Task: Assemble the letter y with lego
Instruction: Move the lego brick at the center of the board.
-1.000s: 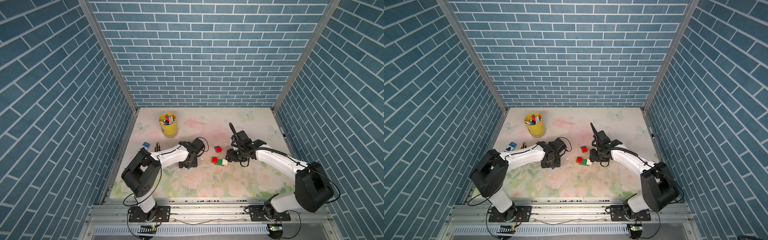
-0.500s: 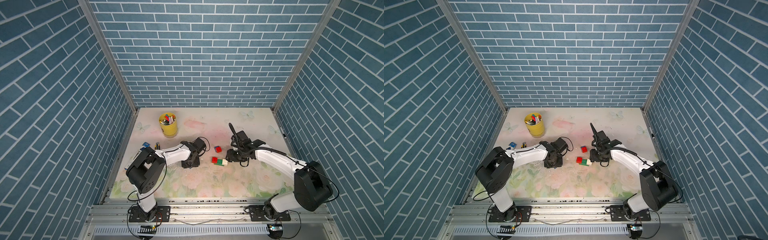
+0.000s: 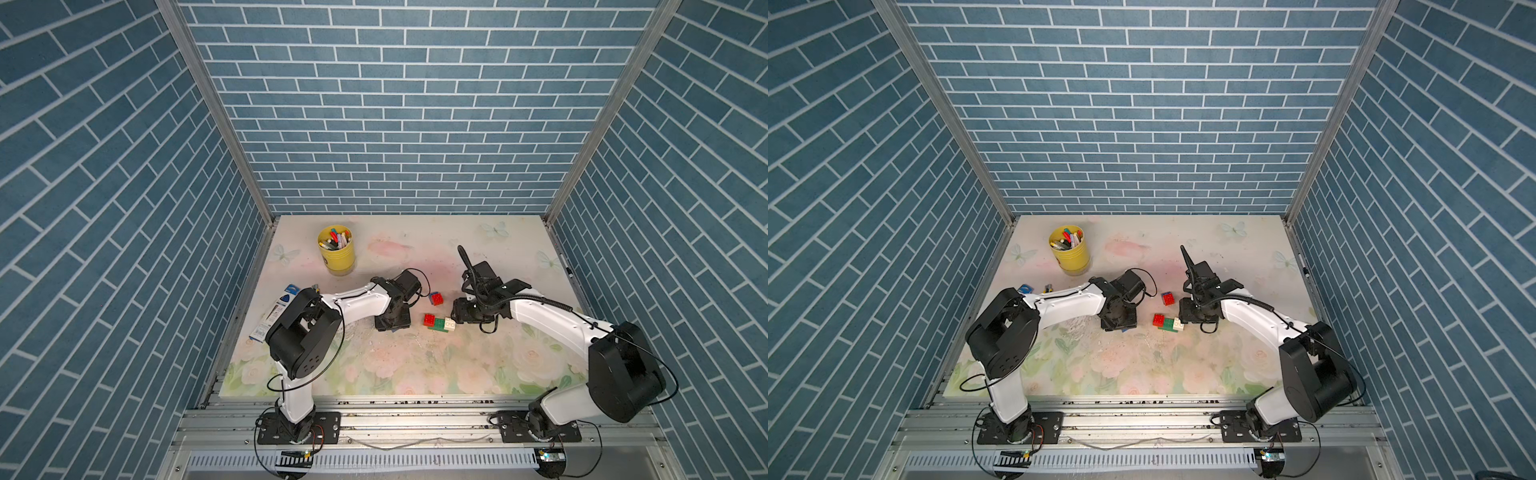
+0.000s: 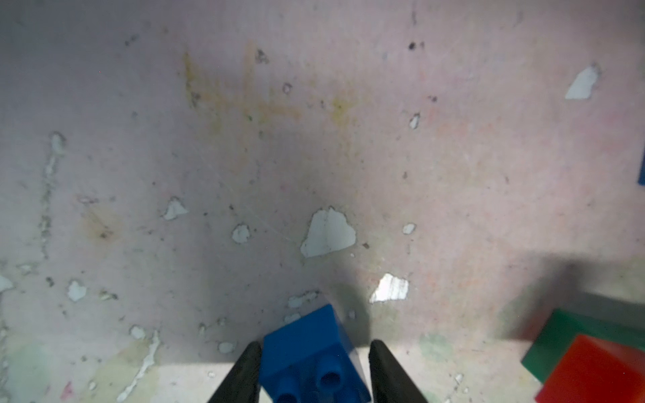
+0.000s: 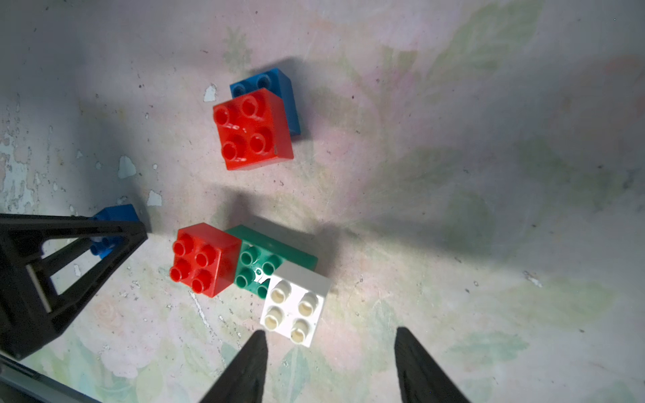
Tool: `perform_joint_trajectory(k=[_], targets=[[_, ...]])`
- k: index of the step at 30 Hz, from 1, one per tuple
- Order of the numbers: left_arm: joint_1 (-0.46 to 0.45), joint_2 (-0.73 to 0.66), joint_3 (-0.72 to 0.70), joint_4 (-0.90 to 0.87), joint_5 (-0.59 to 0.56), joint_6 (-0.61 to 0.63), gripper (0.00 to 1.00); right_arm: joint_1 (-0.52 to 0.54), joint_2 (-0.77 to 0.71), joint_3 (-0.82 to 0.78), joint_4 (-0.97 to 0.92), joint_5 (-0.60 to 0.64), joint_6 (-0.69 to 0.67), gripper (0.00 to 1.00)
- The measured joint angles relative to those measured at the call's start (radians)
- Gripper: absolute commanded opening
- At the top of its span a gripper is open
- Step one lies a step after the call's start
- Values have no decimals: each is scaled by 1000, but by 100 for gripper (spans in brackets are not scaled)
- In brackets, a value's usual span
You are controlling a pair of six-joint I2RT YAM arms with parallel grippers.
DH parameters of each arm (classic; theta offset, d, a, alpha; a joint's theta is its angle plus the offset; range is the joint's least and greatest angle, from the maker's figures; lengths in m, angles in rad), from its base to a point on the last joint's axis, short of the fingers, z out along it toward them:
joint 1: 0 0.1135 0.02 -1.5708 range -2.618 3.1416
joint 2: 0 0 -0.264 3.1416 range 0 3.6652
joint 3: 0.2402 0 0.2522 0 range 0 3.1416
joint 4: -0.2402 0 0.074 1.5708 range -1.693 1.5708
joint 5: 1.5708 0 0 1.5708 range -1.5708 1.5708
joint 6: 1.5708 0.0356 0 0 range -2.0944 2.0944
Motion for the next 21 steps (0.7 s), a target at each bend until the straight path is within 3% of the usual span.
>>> perform_joint_trajectory(k=[7, 15, 21], targets=[[-6, -44, -12, -12, 6, 18, 64, 0, 0, 3, 17, -50, -45, 73], [-6, -212, -66, -36, -27, 47, 64, 0, 43, 19, 64, -146, -95, 76], [-4, -262, -99, -53, -45, 67, 65, 0, 112, 66, 97, -216, -137, 76]])
